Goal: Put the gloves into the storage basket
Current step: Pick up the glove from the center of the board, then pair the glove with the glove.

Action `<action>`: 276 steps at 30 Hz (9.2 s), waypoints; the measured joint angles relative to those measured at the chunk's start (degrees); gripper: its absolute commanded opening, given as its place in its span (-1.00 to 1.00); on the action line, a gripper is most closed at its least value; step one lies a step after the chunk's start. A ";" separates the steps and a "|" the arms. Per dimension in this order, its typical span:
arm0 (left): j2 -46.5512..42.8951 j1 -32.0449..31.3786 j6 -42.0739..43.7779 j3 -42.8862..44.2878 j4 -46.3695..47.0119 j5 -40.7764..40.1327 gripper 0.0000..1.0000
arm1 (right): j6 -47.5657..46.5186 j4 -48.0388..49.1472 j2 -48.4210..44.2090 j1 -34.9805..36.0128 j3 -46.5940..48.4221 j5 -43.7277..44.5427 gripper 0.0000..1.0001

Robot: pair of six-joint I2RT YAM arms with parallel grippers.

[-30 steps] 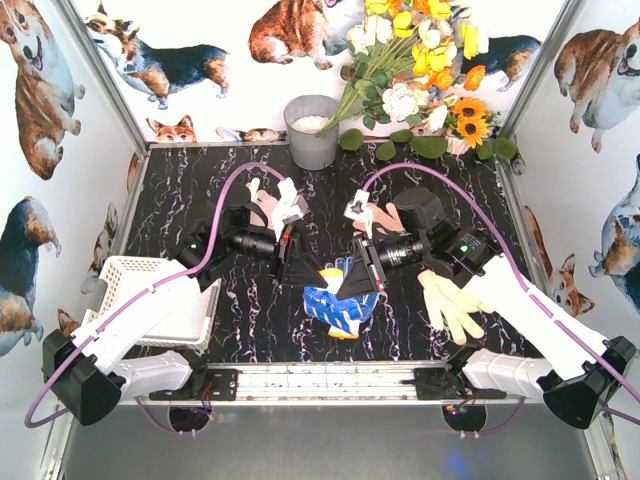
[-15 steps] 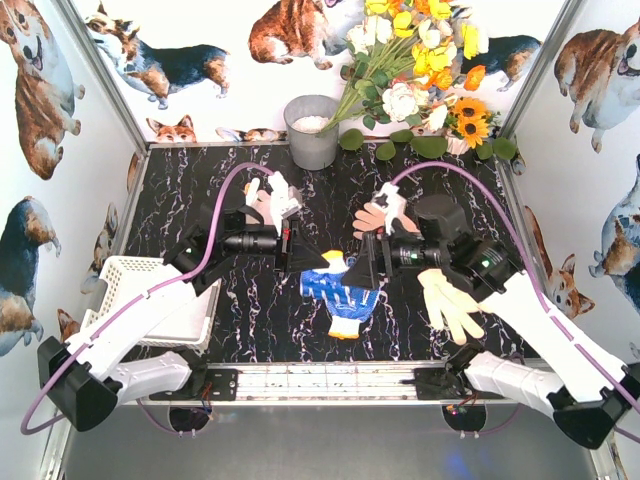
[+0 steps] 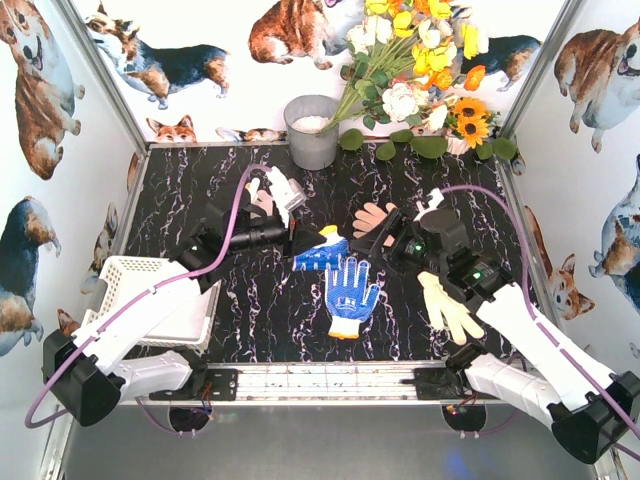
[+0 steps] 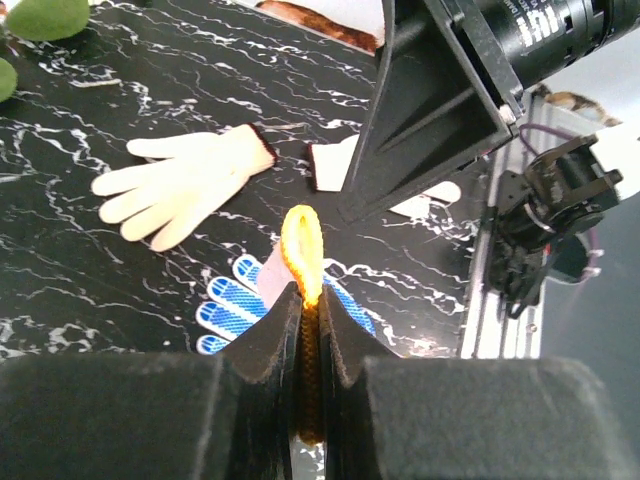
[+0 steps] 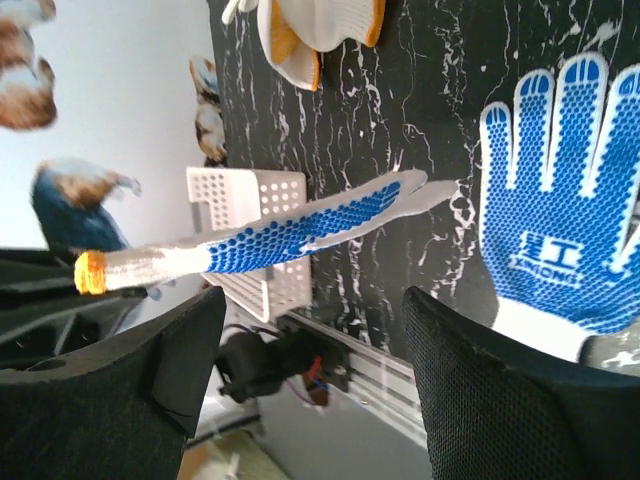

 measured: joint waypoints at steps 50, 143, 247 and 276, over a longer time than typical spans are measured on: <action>13.90 -2.62 13.25 5.75 1.27 2.71 -1.00 | 40.22 4.02 14.58 -0.55 -7.80 4.24 0.33; 22.27 -10.38 14.80 -5.75 11.17 -13.51 -1.00 | 1.51 23.47 30.40 -5.99 -11.28 -6.71 -0.69; 12.09 -20.92 -1.57 -17.44 11.17 -27.67 -1.00 | -25.24 -4.20 47.43 -2.12 14.03 6.80 -1.00; 17.62 -27.28 -2.08 -10.58 7.43 -34.18 -0.99 | -22.97 5.75 48.70 -2.12 14.12 -2.14 -1.00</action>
